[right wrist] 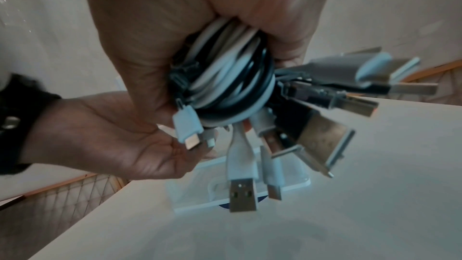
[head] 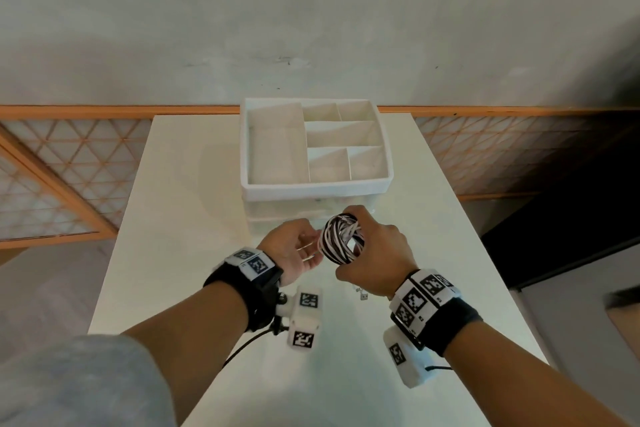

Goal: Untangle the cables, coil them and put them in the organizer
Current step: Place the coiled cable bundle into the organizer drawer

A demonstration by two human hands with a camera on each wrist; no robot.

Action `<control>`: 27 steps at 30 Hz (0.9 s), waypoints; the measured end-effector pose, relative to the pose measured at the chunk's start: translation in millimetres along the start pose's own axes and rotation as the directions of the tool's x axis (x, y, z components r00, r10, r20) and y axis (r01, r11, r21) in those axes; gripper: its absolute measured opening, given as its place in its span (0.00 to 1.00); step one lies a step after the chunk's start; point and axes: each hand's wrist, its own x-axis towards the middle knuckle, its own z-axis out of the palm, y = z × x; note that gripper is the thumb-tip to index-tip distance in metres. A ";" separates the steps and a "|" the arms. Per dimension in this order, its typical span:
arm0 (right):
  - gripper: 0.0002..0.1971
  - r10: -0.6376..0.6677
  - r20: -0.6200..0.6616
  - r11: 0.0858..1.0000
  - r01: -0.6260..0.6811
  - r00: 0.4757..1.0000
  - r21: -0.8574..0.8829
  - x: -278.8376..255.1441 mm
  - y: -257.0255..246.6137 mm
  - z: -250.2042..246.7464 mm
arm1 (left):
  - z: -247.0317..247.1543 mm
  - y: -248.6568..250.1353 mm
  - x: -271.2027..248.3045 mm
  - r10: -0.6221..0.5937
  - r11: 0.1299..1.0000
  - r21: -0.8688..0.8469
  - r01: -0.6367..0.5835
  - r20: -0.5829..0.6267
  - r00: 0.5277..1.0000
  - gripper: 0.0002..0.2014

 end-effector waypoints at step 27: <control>0.45 -0.244 0.044 0.966 0.246 0.969 -0.076 10.3 -36.8 -35.3 | -41.6 -24.5 -66.4 0.403 -0.484 0.863 -0.148 0.370 0.837 0.19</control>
